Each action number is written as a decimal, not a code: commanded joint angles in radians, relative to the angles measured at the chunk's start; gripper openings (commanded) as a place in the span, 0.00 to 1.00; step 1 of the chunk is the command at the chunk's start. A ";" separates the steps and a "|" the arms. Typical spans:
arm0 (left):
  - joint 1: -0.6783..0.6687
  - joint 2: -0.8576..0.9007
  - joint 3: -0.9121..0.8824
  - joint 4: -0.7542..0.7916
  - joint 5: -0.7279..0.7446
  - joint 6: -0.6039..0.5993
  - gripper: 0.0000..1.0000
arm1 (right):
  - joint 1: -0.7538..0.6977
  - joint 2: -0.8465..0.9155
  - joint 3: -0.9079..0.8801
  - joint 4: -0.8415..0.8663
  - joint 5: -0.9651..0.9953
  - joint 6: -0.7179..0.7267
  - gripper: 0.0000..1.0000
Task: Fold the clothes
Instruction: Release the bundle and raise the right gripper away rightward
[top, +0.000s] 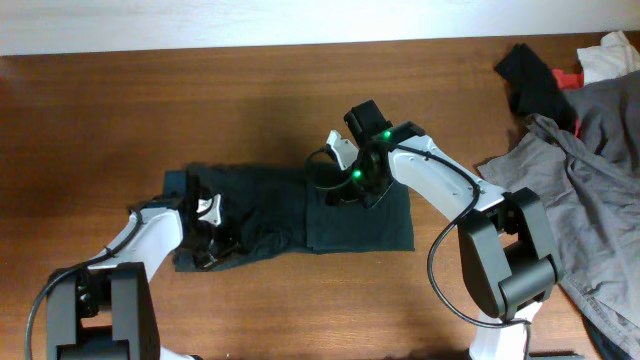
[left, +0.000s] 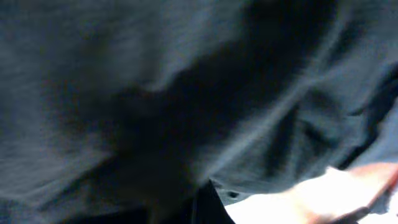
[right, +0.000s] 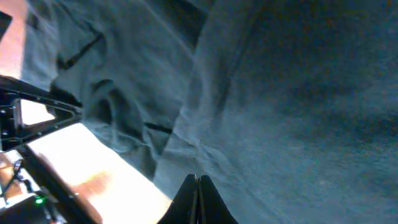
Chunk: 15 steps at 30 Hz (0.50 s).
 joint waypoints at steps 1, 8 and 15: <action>0.007 0.008 -0.017 0.007 -0.152 -0.006 0.00 | -0.002 -0.013 0.002 -0.006 0.046 -0.021 0.04; 0.029 0.008 -0.013 0.009 -0.200 -0.006 0.00 | -0.003 -0.013 0.002 -0.006 0.061 -0.021 0.04; 0.029 -0.014 0.126 -0.077 -0.089 0.008 0.00 | -0.029 -0.037 0.034 -0.032 0.061 -0.047 0.04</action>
